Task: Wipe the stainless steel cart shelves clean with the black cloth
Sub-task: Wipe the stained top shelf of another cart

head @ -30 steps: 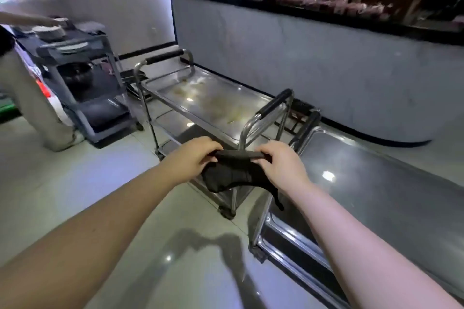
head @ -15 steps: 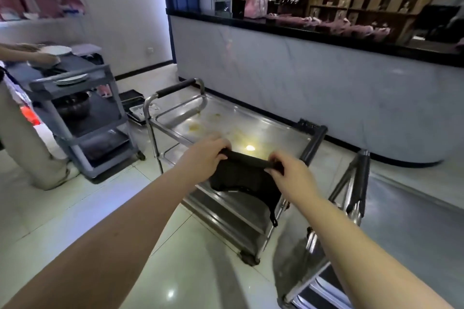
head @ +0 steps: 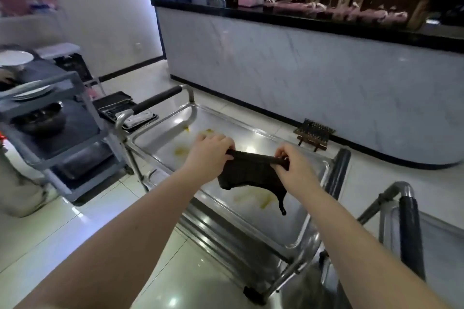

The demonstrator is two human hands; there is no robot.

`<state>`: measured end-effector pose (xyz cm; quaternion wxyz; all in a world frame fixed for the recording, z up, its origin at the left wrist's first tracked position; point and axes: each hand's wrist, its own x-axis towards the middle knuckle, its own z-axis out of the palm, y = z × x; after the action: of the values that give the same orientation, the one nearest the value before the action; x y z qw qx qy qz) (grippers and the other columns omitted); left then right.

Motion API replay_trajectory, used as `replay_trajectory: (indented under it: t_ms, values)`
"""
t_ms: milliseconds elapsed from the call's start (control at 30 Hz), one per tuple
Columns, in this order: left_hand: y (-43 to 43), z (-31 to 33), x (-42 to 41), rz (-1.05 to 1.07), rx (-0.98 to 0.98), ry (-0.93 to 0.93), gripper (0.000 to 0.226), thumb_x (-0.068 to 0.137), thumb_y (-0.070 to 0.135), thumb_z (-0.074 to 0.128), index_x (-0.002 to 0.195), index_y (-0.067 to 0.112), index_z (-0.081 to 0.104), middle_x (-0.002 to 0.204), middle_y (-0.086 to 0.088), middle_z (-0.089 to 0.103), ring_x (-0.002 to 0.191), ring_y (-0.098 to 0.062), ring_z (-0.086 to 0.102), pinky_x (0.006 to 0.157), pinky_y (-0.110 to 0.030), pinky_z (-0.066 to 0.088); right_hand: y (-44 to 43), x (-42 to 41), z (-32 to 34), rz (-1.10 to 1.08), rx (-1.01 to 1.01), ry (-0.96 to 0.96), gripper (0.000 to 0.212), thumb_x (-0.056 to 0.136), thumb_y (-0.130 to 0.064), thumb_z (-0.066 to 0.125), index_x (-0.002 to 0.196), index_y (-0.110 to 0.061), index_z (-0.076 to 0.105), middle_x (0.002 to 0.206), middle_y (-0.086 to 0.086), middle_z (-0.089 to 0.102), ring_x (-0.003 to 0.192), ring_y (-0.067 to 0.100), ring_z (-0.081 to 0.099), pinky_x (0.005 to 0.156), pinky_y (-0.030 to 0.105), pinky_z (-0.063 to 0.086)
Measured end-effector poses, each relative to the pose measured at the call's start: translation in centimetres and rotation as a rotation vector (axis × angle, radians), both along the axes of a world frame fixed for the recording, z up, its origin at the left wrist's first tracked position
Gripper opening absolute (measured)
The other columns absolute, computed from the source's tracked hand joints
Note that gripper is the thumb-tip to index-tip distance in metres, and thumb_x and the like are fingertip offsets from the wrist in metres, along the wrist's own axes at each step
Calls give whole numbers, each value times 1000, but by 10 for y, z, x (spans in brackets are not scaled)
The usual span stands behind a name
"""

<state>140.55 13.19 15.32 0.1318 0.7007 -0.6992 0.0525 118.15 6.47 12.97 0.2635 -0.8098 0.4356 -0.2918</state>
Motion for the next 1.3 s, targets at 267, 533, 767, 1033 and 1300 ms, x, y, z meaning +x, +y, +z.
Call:
replay_trajectory:
  t_ms: [267, 533, 767, 1033, 1300]
  values:
    - [-153, -45, 26, -151, 73, 116, 14, 94, 33, 56, 107, 31, 62, 110, 10, 61, 108, -16, 54, 99, -36, 31, -92, 24, -41, -290, 66, 35, 22, 87, -16, 66, 82, -30, 50, 82, -12, 52, 77, 11, 52, 63, 22, 39]
    - [-243, -83, 16, -548, 39, 281, 18, 89, 25, 61, 106, 30, 66, 105, 8, 66, 100, -17, 57, 92, -32, 29, -78, 34, -60, -658, -165, 151, 22, 76, -7, 68, 92, -18, 56, 93, -8, 47, 85, 11, 46, 72, 21, 36]
    - [-218, -204, 51, -659, 534, 141, 42, 97, 31, 48, 139, 30, 49, 142, 4, 51, 129, -22, 45, 105, -34, 26, -6, 111, -179, -582, 360, 395, 16, 87, -6, 60, 102, -10, 65, 102, 6, 57, 97, 26, 54, 83, 38, 46]
    - [-246, -274, 120, -393, 559, 84, 59, 102, 43, 30, 156, 26, 12, 164, 0, 2, 150, -24, -6, 118, -44, -5, -37, 96, -223, -740, 248, 431, 46, 92, -14, 61, 138, -18, 55, 146, 8, 49, 136, 35, 40, 106, 50, 37]
    - [-245, -300, 127, -331, 486, -43, 59, 98, 56, 17, 153, 42, 0, 164, 6, -4, 150, -24, -7, 118, -53, -9, -74, 82, -264, -418, 255, 738, 54, 101, -49, 23, 154, -39, 17, 162, -11, 11, 151, 27, 2, 120, 51, 3]
